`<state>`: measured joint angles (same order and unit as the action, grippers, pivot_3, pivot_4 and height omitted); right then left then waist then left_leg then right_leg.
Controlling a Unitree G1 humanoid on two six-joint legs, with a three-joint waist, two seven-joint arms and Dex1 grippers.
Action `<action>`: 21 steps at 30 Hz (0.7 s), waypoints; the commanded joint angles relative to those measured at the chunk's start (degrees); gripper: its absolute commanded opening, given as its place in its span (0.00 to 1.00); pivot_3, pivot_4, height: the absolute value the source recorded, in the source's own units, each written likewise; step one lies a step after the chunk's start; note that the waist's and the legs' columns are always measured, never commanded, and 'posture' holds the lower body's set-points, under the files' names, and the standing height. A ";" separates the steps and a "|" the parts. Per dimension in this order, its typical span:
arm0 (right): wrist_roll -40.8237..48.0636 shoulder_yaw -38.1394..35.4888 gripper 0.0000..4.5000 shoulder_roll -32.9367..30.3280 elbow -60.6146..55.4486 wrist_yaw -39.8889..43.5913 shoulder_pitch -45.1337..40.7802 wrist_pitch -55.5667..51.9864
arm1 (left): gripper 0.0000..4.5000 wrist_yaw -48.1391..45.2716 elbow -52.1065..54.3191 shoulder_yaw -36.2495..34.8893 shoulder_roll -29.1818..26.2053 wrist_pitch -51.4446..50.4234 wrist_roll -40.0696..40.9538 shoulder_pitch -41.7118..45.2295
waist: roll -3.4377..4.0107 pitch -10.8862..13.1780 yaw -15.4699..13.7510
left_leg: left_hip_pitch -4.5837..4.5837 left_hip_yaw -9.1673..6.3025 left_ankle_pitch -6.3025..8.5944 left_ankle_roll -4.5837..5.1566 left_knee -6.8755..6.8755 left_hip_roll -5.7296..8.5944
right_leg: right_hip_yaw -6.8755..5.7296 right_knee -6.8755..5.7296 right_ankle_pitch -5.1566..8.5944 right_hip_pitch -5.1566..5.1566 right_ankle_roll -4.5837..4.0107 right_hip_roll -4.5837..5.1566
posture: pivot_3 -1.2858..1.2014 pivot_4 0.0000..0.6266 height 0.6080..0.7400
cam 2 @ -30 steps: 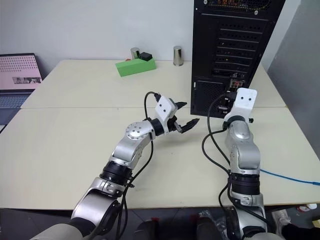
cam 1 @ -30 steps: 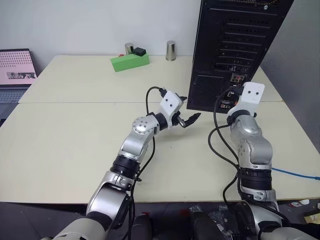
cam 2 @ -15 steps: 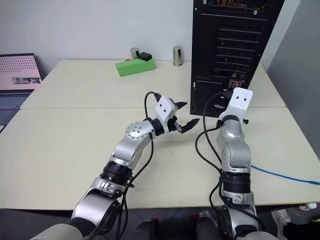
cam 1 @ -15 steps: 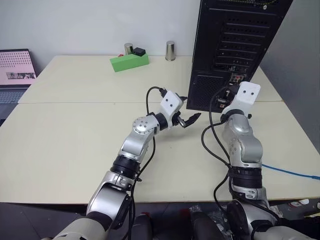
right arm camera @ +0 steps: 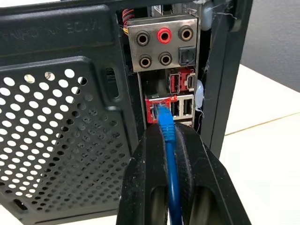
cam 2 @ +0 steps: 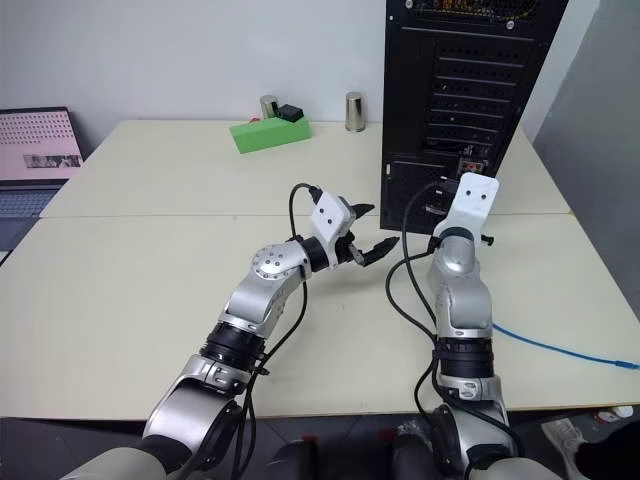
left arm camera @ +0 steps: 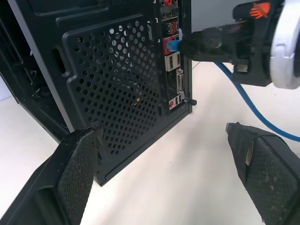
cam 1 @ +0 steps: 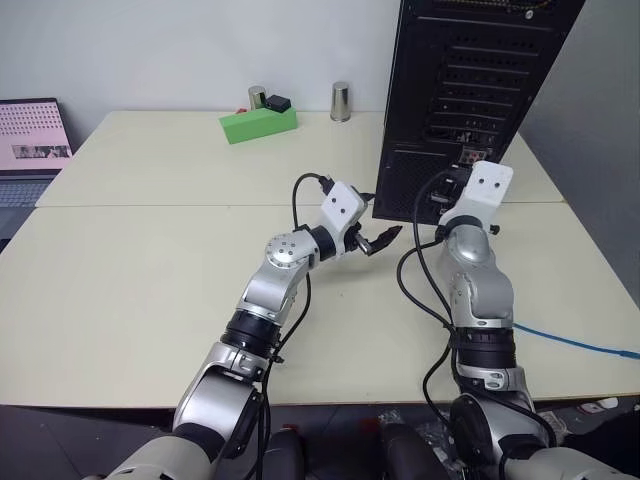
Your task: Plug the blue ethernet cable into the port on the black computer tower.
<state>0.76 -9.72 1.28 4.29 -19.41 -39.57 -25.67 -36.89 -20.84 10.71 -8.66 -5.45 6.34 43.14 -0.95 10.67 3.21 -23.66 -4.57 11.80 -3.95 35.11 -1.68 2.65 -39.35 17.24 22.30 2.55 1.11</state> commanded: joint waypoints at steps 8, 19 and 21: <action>0.39 0.78 0.00 0.02 3.22 1.16 -3.07 3.98 | 0.99 0.08 1.67 -0.93 0.32 1.39 0.11 1.38 | 0.00 0.00 0.18 | 0.10 0.02 0.00 0.00 0.02 0.00 | 0.05 -0.13 0.00 -0.01 0.00 0.00 | 0.52 0.24 1.00; 3.53 2.17 0.45 -1.23 -11.46 7.56 7.62 -3.69 | 1.00 0.20 1.34 -2.32 0.11 0.16 1.22 1.19 | 0.00 0.00 0.03 | 0.01 0.03 0.00 0.00 -0.04 0.00 | 0.04 -0.05 0.00 0.02 0.00 0.00 | 0.52 0.24 1.00; 4.41 3.04 0.54 -2.31 -17.12 10.08 10.59 -6.29 | 1.00 -0.22 1.58 -2.97 0.14 -0.78 1.97 0.97 | 0.00 0.00 -0.06 | -0.04 0.01 0.00 0.00 -0.04 0.00 | 0.02 -0.01 0.00 0.03 0.00 0.01 | 0.52 0.24 1.00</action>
<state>3.99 -7.86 0.11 -4.83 -12.00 -30.31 -29.95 -36.90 -20.85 8.98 -8.69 -5.96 6.82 43.14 -0.95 10.67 3.16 -23.70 -4.56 11.80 -3.95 35.08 -1.67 2.66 -39.34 17.24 22.33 2.55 1.12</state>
